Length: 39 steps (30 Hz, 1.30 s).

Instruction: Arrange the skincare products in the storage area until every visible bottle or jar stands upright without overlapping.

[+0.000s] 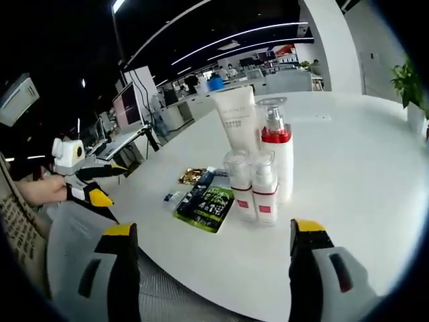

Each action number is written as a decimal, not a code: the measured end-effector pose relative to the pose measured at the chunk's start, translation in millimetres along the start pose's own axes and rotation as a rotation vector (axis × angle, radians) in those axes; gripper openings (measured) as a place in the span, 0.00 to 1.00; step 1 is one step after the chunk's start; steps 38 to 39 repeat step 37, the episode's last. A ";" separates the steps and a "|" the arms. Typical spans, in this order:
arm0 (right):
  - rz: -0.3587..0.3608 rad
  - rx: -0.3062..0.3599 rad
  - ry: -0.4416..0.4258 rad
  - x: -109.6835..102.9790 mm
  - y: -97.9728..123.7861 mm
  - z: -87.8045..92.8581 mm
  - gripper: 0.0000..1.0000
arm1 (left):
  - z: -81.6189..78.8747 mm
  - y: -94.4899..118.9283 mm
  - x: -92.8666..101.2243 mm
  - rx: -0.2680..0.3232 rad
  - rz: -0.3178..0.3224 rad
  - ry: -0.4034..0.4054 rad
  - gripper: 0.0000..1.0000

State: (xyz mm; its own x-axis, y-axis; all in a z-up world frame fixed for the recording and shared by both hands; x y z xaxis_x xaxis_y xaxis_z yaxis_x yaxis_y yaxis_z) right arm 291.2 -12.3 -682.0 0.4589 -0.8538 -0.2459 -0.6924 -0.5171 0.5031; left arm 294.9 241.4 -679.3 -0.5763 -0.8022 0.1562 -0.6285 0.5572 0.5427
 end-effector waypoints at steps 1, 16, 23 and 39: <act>0.000 0.001 0.000 0.1 -0.3 -0.1 0.94 | -2.6 -0.2 0.2 0.012 -0.002 -0.004 0.97; 0.013 -0.053 0.037 0.1 -2.6 8.7 0.92 | -5.8 1.0 0.0 0.047 -0.014 -0.001 0.96; 0.020 -0.064 0.057 0.5 -3.2 11.0 0.92 | -5.2 0.8 -1.2 0.045 -0.032 -0.002 0.96; 0.041 -0.026 0.028 5.4 -0.1 5.2 0.92 | -0.8 -0.9 -0.4 0.023 -0.026 0.009 0.95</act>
Point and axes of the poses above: the point that each gripper's makers call its tool centre point, and the gripper's own axes: y roughly backward along the fingers, x roughly to its right, z roughly out of its underside, the point moved 1 cm from there along y, roughly backward along the fingers, and after that the axes turned 4 degrees about z, right-handed, at the moved point
